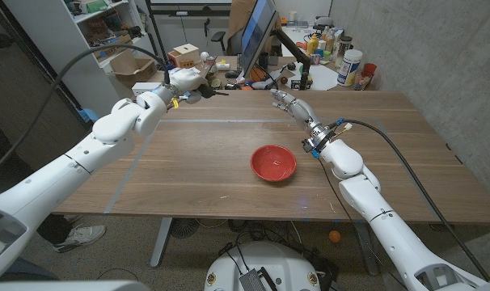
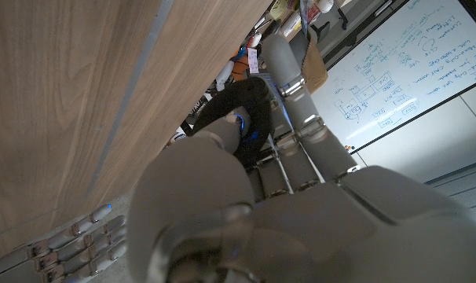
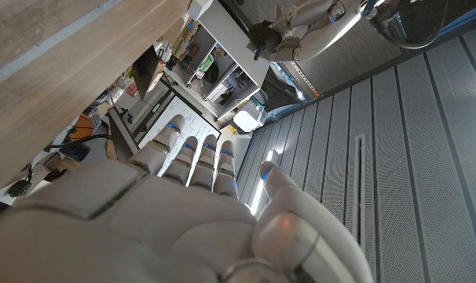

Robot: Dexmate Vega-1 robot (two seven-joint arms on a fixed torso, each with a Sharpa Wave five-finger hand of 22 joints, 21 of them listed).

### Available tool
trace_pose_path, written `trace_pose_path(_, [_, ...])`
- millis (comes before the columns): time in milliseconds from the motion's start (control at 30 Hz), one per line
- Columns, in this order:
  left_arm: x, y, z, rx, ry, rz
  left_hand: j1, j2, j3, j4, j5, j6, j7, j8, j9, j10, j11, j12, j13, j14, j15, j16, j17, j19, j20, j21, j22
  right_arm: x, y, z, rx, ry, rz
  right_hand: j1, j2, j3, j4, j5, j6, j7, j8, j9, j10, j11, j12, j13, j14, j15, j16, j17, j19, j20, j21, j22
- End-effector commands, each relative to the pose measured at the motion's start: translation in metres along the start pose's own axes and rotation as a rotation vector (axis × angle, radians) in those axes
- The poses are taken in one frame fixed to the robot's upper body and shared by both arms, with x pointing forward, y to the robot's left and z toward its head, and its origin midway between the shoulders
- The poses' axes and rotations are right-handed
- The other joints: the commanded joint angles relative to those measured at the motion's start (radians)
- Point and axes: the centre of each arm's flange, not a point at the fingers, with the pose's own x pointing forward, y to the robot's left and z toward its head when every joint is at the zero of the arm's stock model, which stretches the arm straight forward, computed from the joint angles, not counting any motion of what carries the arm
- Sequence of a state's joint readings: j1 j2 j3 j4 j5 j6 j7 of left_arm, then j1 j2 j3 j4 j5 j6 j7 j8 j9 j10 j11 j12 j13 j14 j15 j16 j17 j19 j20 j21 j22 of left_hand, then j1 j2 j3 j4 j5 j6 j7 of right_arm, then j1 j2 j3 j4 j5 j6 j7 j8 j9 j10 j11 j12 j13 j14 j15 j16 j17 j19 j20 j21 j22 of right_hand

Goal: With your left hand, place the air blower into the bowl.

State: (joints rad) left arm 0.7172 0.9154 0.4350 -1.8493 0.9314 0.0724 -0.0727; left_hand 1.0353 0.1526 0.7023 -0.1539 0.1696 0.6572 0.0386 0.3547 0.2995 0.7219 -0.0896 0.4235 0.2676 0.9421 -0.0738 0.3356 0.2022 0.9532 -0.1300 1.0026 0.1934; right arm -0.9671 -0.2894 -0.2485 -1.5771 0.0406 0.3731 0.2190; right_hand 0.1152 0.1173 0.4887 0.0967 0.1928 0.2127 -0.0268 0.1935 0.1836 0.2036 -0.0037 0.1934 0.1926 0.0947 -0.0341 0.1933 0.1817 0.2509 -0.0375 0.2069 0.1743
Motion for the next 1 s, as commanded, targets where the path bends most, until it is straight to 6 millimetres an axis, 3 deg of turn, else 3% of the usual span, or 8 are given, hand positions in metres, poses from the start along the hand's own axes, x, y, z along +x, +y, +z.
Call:
trace_pose_path(33, [-0.002, 0.009, 0.025, -0.029, -0.113, 0.057, 0.004, 0.010, -0.003, 0.004, 0.006, 0.009, 0.002, -0.003, 0.003, 0.075, -0.075, 0.002, 0.005, 0.172, -0.163, -0.006, 0.003, -0.029, -0.063, 0.007, 0.001, 0.001, 0.003, 0.004, -0.007, -0.008, 0.006, -0.011, 0.011, 0.010, 0.000, 0.009, 0.006, -0.003, 0.002, 0.004, 0.011, 0.000, 0.005, 0.002, 0.011, -0.005, -0.003, 0.000, 0.003, -0.002, -0.002, 0.004])
trace_pose_path(500, [-0.005, 0.023, 0.062, -0.019, -0.260, 0.118, 0.002, 0.008, -0.009, 0.003, 0.007, 0.013, -0.004, -0.005, 0.004, 0.078, -0.077, -0.002, 0.006, 0.172, -0.163, -0.011, 0.004, -0.037, -0.063, 0.015, 0.001, 0.000, 0.004, 0.006, -0.009, -0.014, 0.011, -0.011, 0.011, 0.010, -0.001, 0.009, 0.007, -0.002, 0.002, 0.004, 0.012, 0.000, 0.005, 0.002, 0.011, -0.004, -0.003, 0.000, 0.003, -0.002, -0.002, 0.004])
trace_pose_path(1000, [-0.002, 0.025, 0.085, -0.059, -0.325, 0.151, 0.001, 0.009, -0.014, 0.003, 0.007, 0.022, -0.006, -0.005, 0.004, 0.085, -0.078, -0.004, 0.008, 0.177, -0.163, -0.011, 0.006, -0.043, -0.062, 0.022, 0.000, -0.003, 0.008, 0.017, -0.026, -0.036, 0.025, -0.011, 0.010, 0.011, -0.002, 0.009, 0.009, -0.003, 0.002, 0.004, 0.012, 0.002, 0.004, 0.002, 0.011, -0.005, -0.003, 0.000, 0.003, -0.003, -0.002, 0.004])
